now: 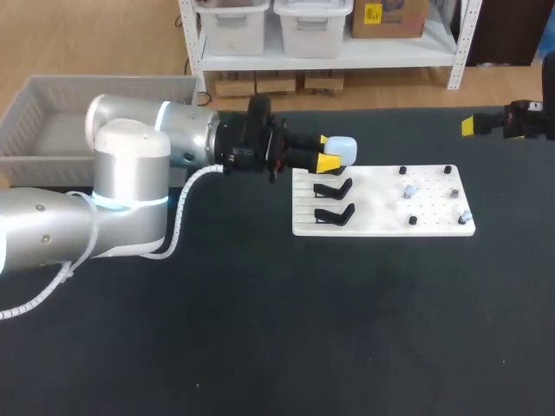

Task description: Pick up each earbud case from the left stands, insert the matching earbuds, close the lid, and place the case in the box.

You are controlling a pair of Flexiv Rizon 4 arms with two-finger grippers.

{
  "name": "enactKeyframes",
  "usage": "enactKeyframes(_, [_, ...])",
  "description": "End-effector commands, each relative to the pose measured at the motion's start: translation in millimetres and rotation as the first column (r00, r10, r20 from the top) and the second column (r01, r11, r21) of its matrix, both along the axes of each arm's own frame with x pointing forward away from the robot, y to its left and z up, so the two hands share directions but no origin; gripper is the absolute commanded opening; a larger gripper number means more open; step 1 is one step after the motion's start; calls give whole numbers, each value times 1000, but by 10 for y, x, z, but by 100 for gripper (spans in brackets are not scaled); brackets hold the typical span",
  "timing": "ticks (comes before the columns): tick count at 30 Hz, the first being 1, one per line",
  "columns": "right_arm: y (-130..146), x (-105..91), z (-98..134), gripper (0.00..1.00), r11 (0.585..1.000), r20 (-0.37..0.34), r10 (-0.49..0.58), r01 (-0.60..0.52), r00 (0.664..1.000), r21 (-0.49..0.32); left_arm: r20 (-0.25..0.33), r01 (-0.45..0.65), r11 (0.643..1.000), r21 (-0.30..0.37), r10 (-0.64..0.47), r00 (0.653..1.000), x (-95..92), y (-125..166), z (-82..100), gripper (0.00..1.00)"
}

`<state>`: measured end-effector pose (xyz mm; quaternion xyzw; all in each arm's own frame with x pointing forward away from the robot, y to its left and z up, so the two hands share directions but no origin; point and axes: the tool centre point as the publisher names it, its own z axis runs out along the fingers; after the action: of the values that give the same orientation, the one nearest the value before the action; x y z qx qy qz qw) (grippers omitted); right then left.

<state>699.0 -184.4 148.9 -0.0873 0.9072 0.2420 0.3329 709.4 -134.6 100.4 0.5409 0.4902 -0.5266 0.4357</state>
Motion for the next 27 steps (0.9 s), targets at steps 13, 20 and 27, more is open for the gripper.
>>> enactKeyframes(13, [296, -254, 97, 100, 997, 28, 76, -76, 997, -15, -2, 14, 1000, 0, -14, 1000, 57, -11, -14, 0])
enactKeyframes(20, [673, -444, 152, 100, 986, 30, 164, -163, 986, -21, -2, 14, 1000, 0, -14, 1000, 57, -11, -14, 0])
enactKeyframes(27, [1058, -491, 100, 100, 974, 11, 225, -224, 974, -43, -2, 14, 1000, 0, -14, 1000, 57, -11, -14, 0])
